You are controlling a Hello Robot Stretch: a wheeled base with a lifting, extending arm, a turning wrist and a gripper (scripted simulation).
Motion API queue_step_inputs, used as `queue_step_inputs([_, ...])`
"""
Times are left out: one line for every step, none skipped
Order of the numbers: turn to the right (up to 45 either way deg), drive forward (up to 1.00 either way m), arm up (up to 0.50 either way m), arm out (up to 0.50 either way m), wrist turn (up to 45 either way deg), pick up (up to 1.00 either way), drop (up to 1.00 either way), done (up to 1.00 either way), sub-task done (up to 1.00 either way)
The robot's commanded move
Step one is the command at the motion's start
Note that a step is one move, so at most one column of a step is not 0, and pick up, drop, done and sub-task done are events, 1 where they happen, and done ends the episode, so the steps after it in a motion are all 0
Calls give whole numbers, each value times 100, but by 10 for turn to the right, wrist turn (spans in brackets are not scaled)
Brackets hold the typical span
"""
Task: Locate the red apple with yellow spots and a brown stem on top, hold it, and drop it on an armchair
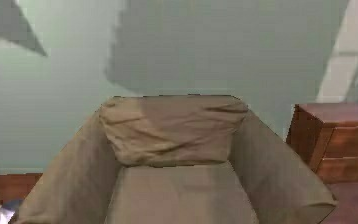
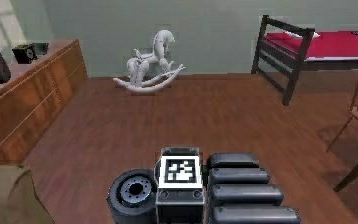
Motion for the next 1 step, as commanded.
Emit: queue_step_inputs([450, 0, 0, 0, 0, 0, 0, 0, 0])
